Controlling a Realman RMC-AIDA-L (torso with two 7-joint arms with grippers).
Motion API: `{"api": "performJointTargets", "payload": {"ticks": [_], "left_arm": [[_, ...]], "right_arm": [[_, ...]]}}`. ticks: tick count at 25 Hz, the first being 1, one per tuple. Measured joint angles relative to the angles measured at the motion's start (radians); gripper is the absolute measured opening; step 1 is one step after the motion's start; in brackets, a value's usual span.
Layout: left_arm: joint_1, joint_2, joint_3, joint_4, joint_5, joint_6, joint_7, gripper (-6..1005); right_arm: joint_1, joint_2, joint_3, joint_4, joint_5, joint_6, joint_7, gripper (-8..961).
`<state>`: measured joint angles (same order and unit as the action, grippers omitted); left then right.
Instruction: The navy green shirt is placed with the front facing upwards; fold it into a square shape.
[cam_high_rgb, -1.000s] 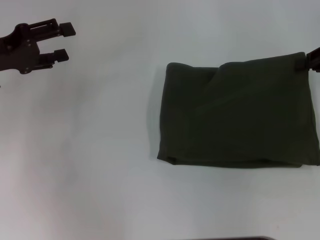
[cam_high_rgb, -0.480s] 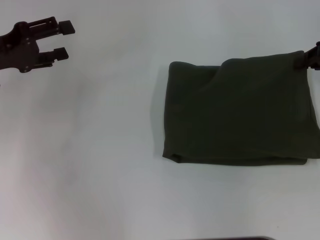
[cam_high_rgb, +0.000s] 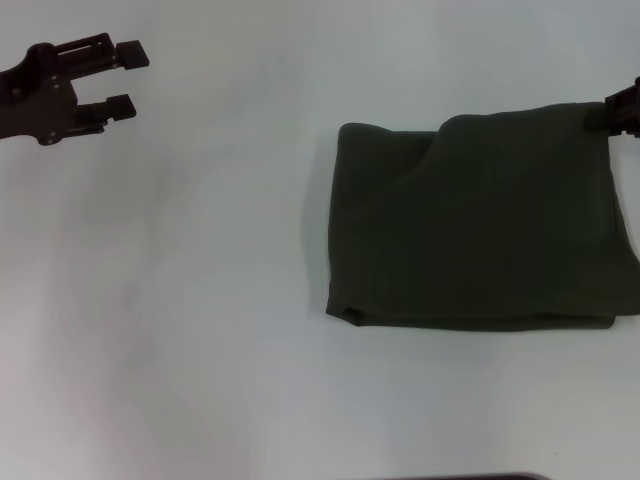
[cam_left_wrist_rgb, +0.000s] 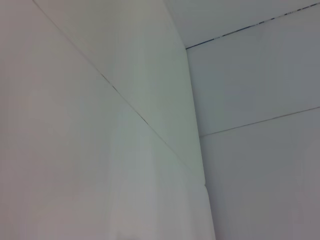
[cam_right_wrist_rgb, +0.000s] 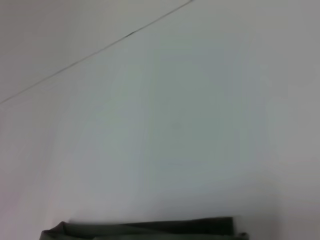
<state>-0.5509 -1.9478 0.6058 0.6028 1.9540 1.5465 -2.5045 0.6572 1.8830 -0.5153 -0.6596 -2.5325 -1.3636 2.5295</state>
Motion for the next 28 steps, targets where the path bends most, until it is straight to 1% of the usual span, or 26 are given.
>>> {"api": "performJointTargets", "payload": {"ticks": [2,5,7,9,10,12,14,15,16,17,18,21,22,25,28], "left_arm": [[0.0,0.0,0.0,0.0,0.0,0.0,0.002,825],[0.0,0.0,0.0,0.0,0.0,-0.001,0.003,824],[0.0,0.0,0.0,0.0,0.0,-0.001,0.004,824],[0.0,0.0,0.0,0.0,0.0,-0.001,0.004,824],[0.0,0.0,0.0,0.0,0.0,0.0,0.004,824],[0.0,0.0,0.0,0.0,0.0,0.0,0.004,824],[0.0,0.0,0.0,0.0,0.0,0.0,0.004,824],[0.001,-0.001,0.0,0.0,0.0,0.001,0.005,824],[0.001,-0.001,0.0,0.0,0.0,0.001,0.006,824],[0.001,-0.001,0.0,0.0,0.0,0.001,0.007,825],[0.002,-0.002,0.0,0.0,0.0,0.001,0.008,825],[0.005,0.0,0.0,0.0,0.0,0.001,0.008,825],[0.006,0.002,-0.002,0.002,0.0,0.001,0.008,825],[0.007,0.004,-0.011,0.004,0.0,0.003,0.009,825],[0.01,0.005,-0.015,0.005,0.0,0.004,0.009,824]], "right_arm": [[0.0,-0.003,0.003,-0.002,0.002,-0.001,0.001,160],[0.0,-0.011,0.007,-0.012,0.005,-0.01,0.003,300],[0.001,-0.03,0.008,-0.018,0.007,-0.015,0.015,393],[0.001,-0.051,0.012,-0.03,0.011,-0.021,0.033,416],[0.001,-0.065,0.017,-0.041,0.018,-0.031,0.042,428],[-0.002,-0.088,0.029,-0.066,0.052,-0.071,0.051,451],[-0.007,-0.097,0.033,-0.082,0.099,-0.125,0.05,462],[-0.008,-0.099,0.033,-0.086,0.117,-0.146,0.05,460],[-0.009,-0.097,0.031,-0.087,0.134,-0.17,0.049,459],[-0.008,-0.091,0.028,-0.086,0.142,-0.183,0.047,457],[-0.006,-0.081,0.025,-0.084,0.146,-0.197,0.045,456],[-0.002,-0.042,-0.007,-0.081,0.142,-0.204,0.041,454],[-0.001,-0.029,-0.029,-0.08,0.141,-0.194,0.041,454],[-0.001,-0.003,-0.075,-0.067,0.141,-0.15,0.041,452],[-0.002,0.015,-0.09,-0.02,0.141,-0.098,0.034,451]]}}
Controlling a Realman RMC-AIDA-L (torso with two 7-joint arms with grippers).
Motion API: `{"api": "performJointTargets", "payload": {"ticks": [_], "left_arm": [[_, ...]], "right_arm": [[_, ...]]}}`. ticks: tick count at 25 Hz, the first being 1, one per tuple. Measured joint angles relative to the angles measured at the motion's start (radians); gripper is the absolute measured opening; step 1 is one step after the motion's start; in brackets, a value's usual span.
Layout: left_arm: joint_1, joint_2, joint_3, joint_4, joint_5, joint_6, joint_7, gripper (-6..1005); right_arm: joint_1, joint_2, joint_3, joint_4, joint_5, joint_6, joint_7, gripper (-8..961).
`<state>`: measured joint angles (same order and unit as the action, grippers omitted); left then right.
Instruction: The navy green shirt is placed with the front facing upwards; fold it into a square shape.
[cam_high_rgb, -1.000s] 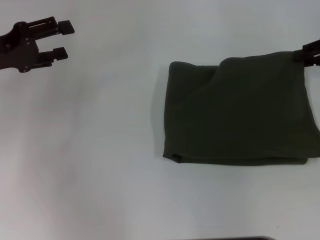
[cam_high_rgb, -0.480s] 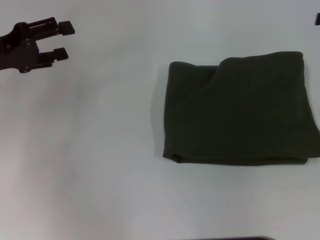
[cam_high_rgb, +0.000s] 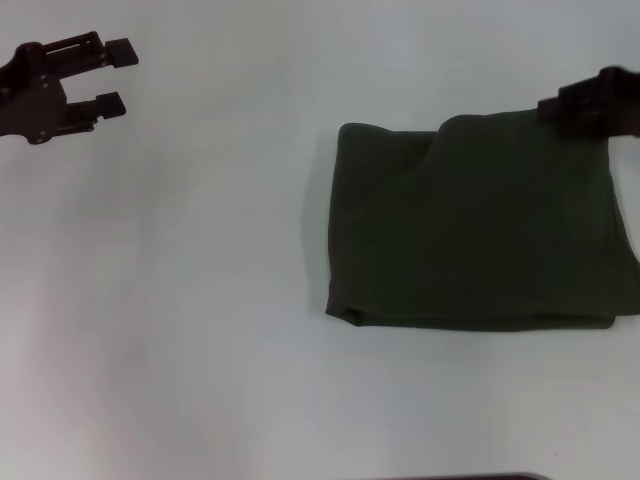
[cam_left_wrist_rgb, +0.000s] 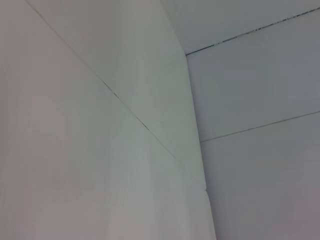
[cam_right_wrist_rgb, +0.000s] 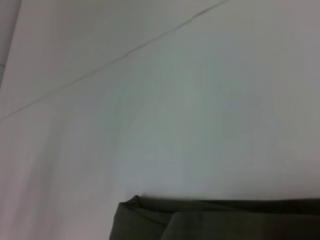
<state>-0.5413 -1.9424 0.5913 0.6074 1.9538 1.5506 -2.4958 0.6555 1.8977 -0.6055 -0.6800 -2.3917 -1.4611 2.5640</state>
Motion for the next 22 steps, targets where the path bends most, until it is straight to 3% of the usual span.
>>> {"api": "performJointTargets", "payload": {"ticks": [13,18,22], "left_arm": [[0.001,-0.005,-0.002,-0.001,-0.001,0.002,0.0,824],[-0.007,-0.005,-0.002,0.0,-0.001,0.006,-0.006,824],[-0.012,0.001,0.007,0.003,0.002,0.039,-0.006,824]], "right_arm": [[0.008,-0.002,-0.042,0.019,-0.027,0.176,-0.007,452],[0.027,-0.016,-0.028,-0.081,0.012,0.065,-0.002,453],[0.035,-0.058,0.016,-0.154,0.074,-0.117,0.011,454]]}}
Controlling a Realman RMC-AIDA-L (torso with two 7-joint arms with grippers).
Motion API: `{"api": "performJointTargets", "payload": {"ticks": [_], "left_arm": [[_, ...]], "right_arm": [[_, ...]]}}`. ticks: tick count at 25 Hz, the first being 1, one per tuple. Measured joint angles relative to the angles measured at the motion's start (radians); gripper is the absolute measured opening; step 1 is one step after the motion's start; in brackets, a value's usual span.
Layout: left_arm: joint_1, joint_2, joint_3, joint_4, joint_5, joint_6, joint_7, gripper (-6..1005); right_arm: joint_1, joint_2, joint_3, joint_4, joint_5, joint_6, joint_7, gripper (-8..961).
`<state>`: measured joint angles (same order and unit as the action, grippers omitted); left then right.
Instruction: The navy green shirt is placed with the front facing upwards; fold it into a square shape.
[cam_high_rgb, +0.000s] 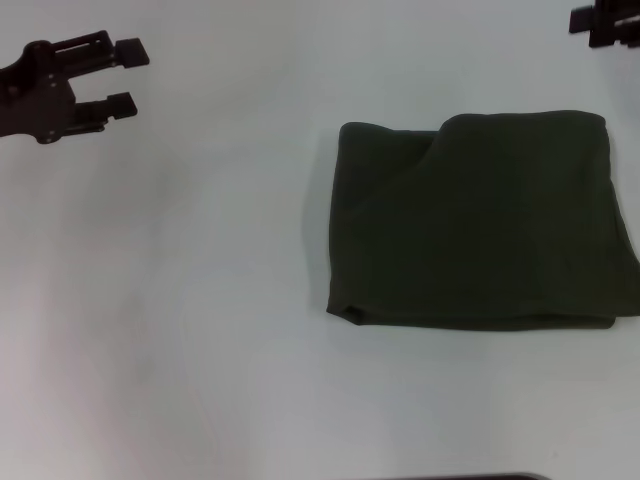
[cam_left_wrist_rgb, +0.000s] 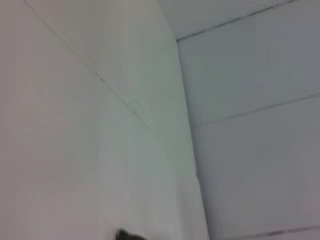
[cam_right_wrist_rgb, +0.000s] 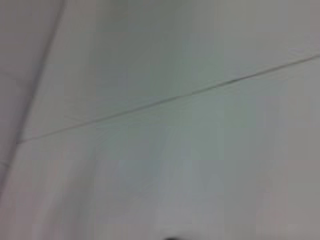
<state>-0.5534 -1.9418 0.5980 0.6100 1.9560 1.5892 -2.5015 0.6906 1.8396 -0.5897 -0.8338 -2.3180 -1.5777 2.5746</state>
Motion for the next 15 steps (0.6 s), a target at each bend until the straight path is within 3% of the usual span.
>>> {"api": "performJointTargets", "payload": {"ticks": [5,8,15], "left_arm": [[-0.004,0.012,0.035,0.003,0.01,0.048,0.003,824],[-0.002,0.014,0.054,0.004,0.013,0.055,0.004,825],[-0.009,0.004,0.074,0.005,0.027,0.066,0.025,825]], "right_arm": [[-0.005,-0.05,0.022,-0.004,0.126,-0.194,-0.001,454],[-0.008,-0.066,0.022,0.007,0.144,-0.252,-0.002,455],[-0.011,-0.061,0.025,0.03,0.143,-0.263,0.006,456]]}}
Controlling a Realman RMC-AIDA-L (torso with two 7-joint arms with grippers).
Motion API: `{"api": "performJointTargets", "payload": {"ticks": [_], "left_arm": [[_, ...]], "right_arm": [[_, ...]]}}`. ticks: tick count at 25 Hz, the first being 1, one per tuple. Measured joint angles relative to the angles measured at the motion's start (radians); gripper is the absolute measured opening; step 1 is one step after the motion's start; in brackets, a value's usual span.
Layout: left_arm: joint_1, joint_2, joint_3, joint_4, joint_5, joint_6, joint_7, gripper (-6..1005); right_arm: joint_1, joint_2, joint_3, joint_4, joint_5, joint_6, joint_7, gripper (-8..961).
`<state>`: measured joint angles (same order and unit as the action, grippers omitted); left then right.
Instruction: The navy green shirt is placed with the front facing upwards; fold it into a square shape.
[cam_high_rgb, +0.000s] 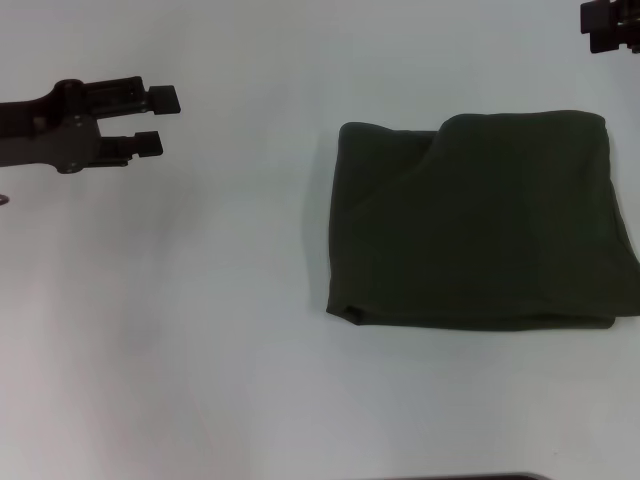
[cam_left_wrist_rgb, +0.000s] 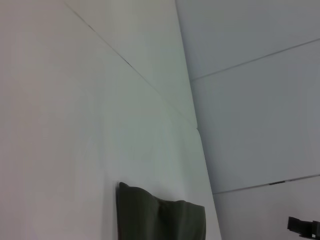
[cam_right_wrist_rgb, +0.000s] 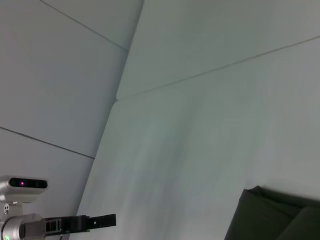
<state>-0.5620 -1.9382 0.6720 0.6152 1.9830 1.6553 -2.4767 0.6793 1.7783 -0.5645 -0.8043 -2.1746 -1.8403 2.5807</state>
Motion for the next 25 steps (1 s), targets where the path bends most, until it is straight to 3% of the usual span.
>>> {"api": "performJointTargets", "payload": {"ticks": [7,12,15,21,25], "left_arm": [[-0.018,-0.004,0.012,0.001,0.0,-0.008,0.007,824],[-0.092,-0.046,0.158,0.017,0.026,-0.097,0.018,812],[-0.171,-0.065,0.246,0.004,0.056,-0.149,0.02,801],[-0.264,-0.112,0.298,0.001,0.118,-0.269,0.027,777],[-0.296,-0.129,0.351,-0.015,0.191,-0.281,-0.019,762]], "right_arm": [[-0.001,0.003,0.0,0.014,-0.004,0.007,0.0,455],[-0.012,0.004,-0.001,0.022,-0.004,0.014,0.001,454],[-0.018,0.005,-0.012,0.044,-0.006,0.025,0.0,454],[-0.033,0.007,-0.017,0.067,-0.007,0.038,-0.013,454],[-0.044,0.006,-0.012,0.068,-0.007,0.038,-0.014,455]]}}
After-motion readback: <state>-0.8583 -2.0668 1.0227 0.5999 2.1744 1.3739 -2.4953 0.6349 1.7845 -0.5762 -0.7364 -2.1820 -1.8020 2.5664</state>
